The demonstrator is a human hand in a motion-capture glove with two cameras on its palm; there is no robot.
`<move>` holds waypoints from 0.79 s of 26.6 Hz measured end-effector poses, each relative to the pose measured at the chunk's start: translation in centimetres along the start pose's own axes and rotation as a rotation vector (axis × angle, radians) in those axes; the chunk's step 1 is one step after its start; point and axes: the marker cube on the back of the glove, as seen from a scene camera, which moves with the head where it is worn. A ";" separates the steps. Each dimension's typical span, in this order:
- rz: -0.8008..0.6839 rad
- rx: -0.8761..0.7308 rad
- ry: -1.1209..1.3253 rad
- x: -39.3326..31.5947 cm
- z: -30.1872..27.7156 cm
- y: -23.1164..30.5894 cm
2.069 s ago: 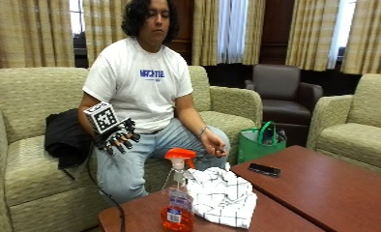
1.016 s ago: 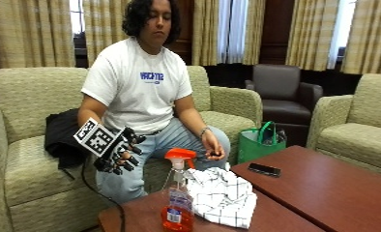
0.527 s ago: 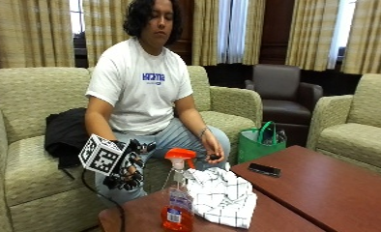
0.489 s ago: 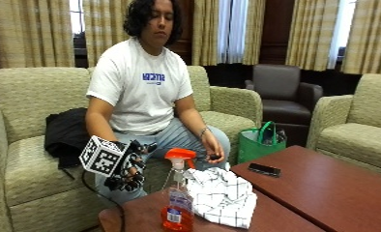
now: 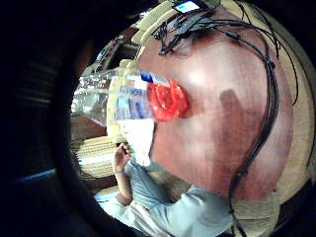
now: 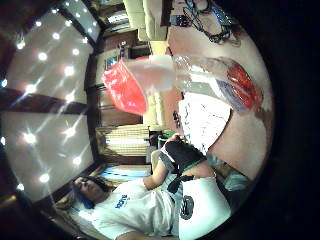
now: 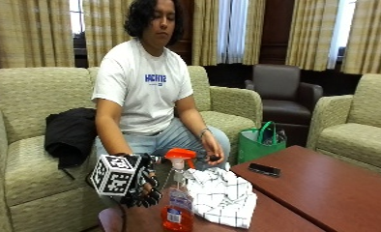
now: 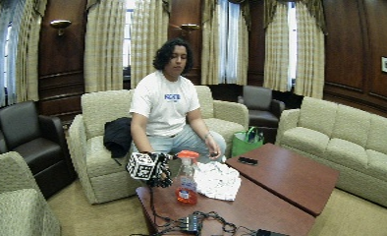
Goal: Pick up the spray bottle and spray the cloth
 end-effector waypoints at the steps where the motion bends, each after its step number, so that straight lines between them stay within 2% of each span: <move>1: 0.000 -0.002 -0.008 -0.1 0.1 -0.4; 12: -0.032 -0.084 -0.049 -1.0 2.3 -4.0; 21: -0.100 -0.055 -0.044 -2.6 4.0 -6.0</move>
